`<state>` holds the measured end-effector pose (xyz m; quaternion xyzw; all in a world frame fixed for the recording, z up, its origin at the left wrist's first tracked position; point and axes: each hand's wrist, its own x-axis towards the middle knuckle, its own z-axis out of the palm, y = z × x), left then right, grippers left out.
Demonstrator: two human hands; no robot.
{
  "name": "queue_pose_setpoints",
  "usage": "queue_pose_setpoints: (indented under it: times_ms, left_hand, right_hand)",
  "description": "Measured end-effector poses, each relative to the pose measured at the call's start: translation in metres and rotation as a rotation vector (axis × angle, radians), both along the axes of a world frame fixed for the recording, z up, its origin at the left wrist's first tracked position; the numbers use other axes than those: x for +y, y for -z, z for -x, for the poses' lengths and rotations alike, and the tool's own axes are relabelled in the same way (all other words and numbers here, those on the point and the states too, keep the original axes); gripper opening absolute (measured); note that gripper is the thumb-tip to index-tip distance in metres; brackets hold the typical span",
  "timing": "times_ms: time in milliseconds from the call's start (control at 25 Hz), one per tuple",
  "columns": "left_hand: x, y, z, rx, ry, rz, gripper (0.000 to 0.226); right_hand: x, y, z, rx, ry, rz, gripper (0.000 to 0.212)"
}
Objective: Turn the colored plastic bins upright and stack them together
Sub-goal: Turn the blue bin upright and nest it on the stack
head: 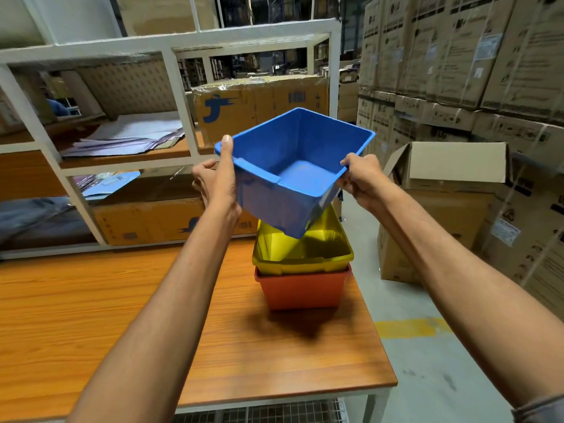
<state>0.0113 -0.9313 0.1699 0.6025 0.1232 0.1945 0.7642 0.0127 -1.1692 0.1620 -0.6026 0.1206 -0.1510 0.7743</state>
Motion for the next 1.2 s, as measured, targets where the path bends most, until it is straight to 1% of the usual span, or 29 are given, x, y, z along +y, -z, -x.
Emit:
queue_pose_setpoints:
  times_ms: [40, 80, 120, 160, 240, 320, 360, 400, 440, 480, 520, 600, 680, 800, 880, 920, 960, 1000, 1040, 1120, 1200]
  left_hand:
    - [-0.006, 0.001, 0.002, -0.012, 0.019, 0.042, 0.068]
    - [-0.012, 0.002, 0.004, -0.033, 0.073, 0.097, 0.064]
    - [-0.017, 0.002, 0.005, -0.053, 0.129, 0.129, 0.061]
    - [-0.021, 0.003, 0.007, -0.064, 0.164, 0.097, 0.057]
    - [-0.025, 0.000, 0.007, -0.079, 0.147, -0.008, 0.047]
    - [-0.024, -0.005, 0.011, -0.090, 0.137, -0.048, 0.049]
    - [-0.023, -0.006, 0.012, -0.105, 0.146, -0.052, 0.052]
    - [-0.021, -0.007, 0.017, -0.121, 0.156, -0.066, 0.052]
    - [-0.020, -0.006, 0.019, -0.135, 0.160, -0.081, 0.049]
    - [-0.018, -0.006, 0.021, -0.142, 0.162, -0.096, 0.045]
    - [-0.015, -0.005, 0.022, -0.150, 0.170, -0.102, 0.040]
    - [-0.008, -0.004, 0.025, -0.178, 0.211, -0.101, 0.030]
    - [-0.001, -0.008, 0.029, -0.217, 0.243, -0.101, 0.024]
    - [0.004, -0.019, 0.036, -0.274, 0.279, -0.119, 0.018]
    - [0.004, -0.028, 0.044, -0.290, 0.300, -0.148, 0.011]
    - [0.003, -0.031, 0.049, -0.283, 0.312, -0.153, 0.009]
    - [0.002, -0.034, 0.053, -0.276, 0.320, -0.154, 0.012]
    - [0.003, -0.034, 0.055, -0.273, 0.327, -0.160, 0.015]
    - [0.003, -0.034, 0.057, -0.277, 0.343, -0.174, 0.017]
    - [0.006, -0.034, 0.061, -0.285, 0.383, -0.215, 0.014]
    - [0.007, -0.034, 0.061, -0.268, 0.407, -0.242, 0.010]
  right_hand:
    - [0.005, 0.005, -0.001, -0.006, 0.013, -0.017, 0.048]
    - [0.008, 0.010, -0.004, -0.026, 0.016, -0.039, 0.054]
    - [0.011, 0.013, -0.005, -0.045, 0.018, -0.053, 0.054]
    - [0.014, 0.013, -0.001, -0.053, 0.031, -0.074, 0.050]
    - [0.019, 0.013, 0.005, -0.037, 0.048, -0.112, 0.048]
    - [0.018, 0.015, 0.008, -0.019, 0.011, -0.112, 0.050]
    - [0.016, 0.017, 0.009, 0.015, 0.043, -0.047, 0.057]
    - [0.013, 0.019, 0.010, 0.045, 0.119, 0.064, 0.068]
    - [0.010, 0.019, 0.013, 0.069, 0.209, 0.198, 0.078]
    - [0.006, 0.019, 0.015, 0.076, 0.286, 0.341, 0.085]
    - [0.003, 0.017, 0.017, 0.073, 0.346, 0.488, 0.085]
    - [-0.002, 0.012, 0.021, 0.019, 0.409, 0.763, 0.075]
    - [-0.006, 0.002, 0.022, -0.084, 0.365, 1.009, 0.068]
    - [-0.005, -0.015, 0.016, -0.215, 0.238, 1.354, 0.071]
    - [0.001, -0.027, 0.011, -0.268, 0.235, 1.473, 0.078]
    - [0.005, -0.033, 0.009, -0.299, 0.268, 1.498, 0.081]
    - [0.009, -0.038, 0.007, -0.334, 0.326, 1.512, 0.083]
    - [0.010, -0.043, 0.006, -0.368, 0.389, 1.532, 0.082]
    - [0.010, -0.047, 0.004, -0.399, 0.432, 1.561, 0.076]
    - [0.009, -0.056, 0.001, -0.438, 0.410, 1.606, 0.050]
    - [0.007, -0.059, -0.001, -0.410, 0.305, 1.589, 0.024]
